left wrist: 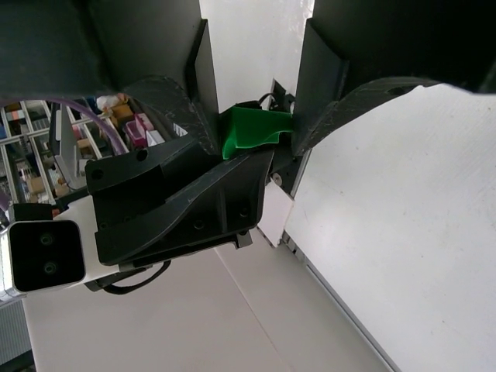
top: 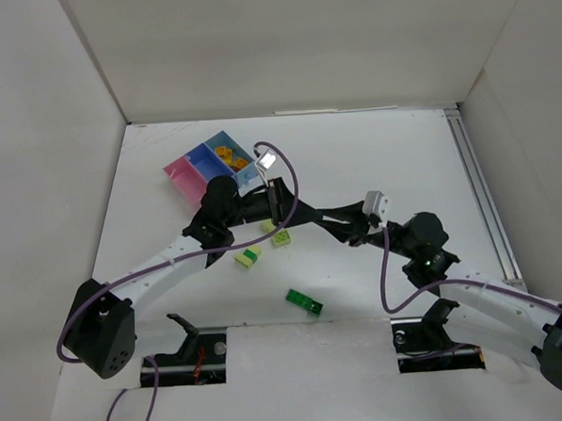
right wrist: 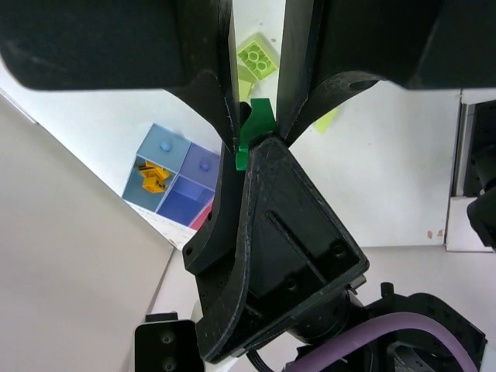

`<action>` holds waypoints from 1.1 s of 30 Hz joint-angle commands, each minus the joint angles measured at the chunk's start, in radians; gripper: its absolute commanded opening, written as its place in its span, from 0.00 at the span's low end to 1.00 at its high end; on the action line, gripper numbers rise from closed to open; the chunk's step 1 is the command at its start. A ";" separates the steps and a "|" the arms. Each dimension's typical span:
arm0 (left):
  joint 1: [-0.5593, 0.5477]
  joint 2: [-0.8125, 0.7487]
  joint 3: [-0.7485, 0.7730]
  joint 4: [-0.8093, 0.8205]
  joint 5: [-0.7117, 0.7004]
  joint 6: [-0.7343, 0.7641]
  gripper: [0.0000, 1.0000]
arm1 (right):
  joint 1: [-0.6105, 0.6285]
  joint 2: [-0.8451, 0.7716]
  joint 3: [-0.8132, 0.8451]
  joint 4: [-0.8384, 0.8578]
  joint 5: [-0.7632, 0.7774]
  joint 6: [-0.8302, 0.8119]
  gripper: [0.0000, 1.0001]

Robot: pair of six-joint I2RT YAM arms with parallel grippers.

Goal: Sort the legos into containers by color

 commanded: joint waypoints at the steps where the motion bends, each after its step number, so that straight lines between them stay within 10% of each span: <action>1: -0.007 -0.035 -0.015 0.127 0.047 -0.025 0.31 | 0.010 0.012 0.012 0.027 -0.005 0.001 0.15; 22: 0.076 -0.045 -0.042 0.115 0.047 -0.024 0.21 | 0.010 -0.018 0.041 -0.154 0.035 -0.002 1.00; 29: 0.272 0.029 0.091 -0.196 -0.058 0.125 0.21 | 0.010 -0.126 0.041 -0.353 0.182 -0.002 1.00; 33: 0.315 0.099 0.306 -0.598 -0.515 0.269 0.23 | 0.010 -0.172 0.032 -0.426 0.322 0.007 1.00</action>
